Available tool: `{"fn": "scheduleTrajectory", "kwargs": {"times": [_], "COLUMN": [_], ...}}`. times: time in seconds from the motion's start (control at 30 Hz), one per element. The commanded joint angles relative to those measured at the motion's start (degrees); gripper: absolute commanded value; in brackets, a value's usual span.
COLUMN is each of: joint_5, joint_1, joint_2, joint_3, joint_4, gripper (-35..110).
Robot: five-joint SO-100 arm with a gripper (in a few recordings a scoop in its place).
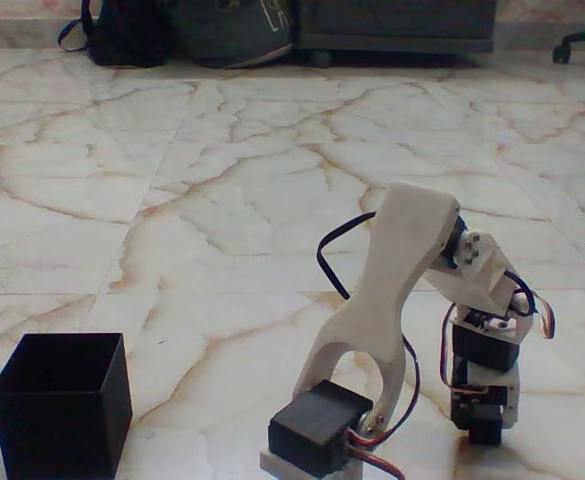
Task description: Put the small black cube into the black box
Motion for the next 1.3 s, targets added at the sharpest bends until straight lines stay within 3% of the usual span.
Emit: {"fn": "scheduleTrajectory", "kwargs": {"times": [0.0, 0.17, 0.37, 0.67, 1.03, 1.27], "joint_5": [1.41, 2.02, 5.63, 23.47, 38.32, 45.79], "joint_1": [-1.14, -2.11, -8.35, -29.79, -53.00, -62.23], "joint_2": [0.18, 1.93, 13.10, 30.50, 40.43, 47.46], "joint_3": [-0.18, -0.09, -2.20, 4.31, 13.54, 16.44], "joint_4": [-0.53, -0.62, 13.36, 19.16, 13.71, 12.48], "gripper": [3, 1, 1, 1, 1, 1]}}
